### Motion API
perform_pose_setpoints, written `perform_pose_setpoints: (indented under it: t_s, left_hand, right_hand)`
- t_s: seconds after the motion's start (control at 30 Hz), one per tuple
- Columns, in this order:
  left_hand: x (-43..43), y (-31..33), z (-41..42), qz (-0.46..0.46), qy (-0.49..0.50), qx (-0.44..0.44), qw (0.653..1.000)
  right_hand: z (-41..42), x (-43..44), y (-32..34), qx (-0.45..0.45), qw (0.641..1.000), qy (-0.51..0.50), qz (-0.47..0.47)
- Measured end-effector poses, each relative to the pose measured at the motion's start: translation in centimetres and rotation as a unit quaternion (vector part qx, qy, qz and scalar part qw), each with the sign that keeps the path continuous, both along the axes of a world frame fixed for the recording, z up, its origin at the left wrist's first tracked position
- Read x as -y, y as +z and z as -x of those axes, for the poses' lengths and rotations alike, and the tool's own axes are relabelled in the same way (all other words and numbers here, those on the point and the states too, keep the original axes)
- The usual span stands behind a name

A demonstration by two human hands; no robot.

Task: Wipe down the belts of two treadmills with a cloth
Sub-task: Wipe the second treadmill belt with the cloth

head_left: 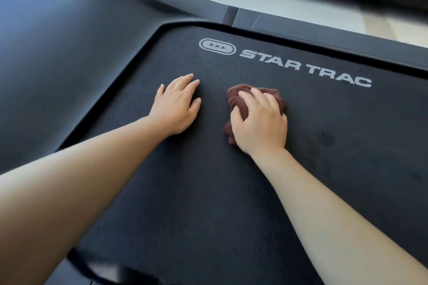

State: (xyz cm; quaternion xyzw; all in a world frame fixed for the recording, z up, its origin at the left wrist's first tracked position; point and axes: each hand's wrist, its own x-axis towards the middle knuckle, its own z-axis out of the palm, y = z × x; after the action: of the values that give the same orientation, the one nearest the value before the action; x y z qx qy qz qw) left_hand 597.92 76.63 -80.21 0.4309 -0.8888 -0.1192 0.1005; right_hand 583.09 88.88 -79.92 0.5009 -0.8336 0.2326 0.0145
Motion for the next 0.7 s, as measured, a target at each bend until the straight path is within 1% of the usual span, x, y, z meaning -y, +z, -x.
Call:
perform_pose_setpoints:
  t_s: [0.13,0.23,0.37,0.47,0.6,0.7]
  left_hand:
    - [3.2,-0.3,3.1,-0.007,0.033,-0.013,0.999]
    - [4.5,-0.9,4.2,0.012,0.048,-0.003,0.999]
    - [4.9,-1.9,4.4,0.044,0.050,-0.010,0.998]
    - [4.9,-2.0,4.4,0.049,0.054,-0.007,0.997]
    - [5.0,-1.6,4.3,0.034,0.063,-0.012,0.997]
    - [4.9,-0.9,4.4,0.022,0.065,-0.028,0.997]
  right_hand:
    - [3.5,5.6,0.0,0.003,1.000,-0.017,-0.012]
    - [5.3,9.6,-0.1,-0.010,1.000,0.000,-0.007]
    - [7.1,15.5,0.3,-0.011,0.999,0.045,0.003]
    - [7.6,19.1,0.5,-0.010,0.999,0.047,-0.008]
    - [7.5,19.8,0.9,-0.007,0.997,0.069,-0.029]
    - [6.5,15.5,1.4,0.008,0.992,0.120,-0.033]
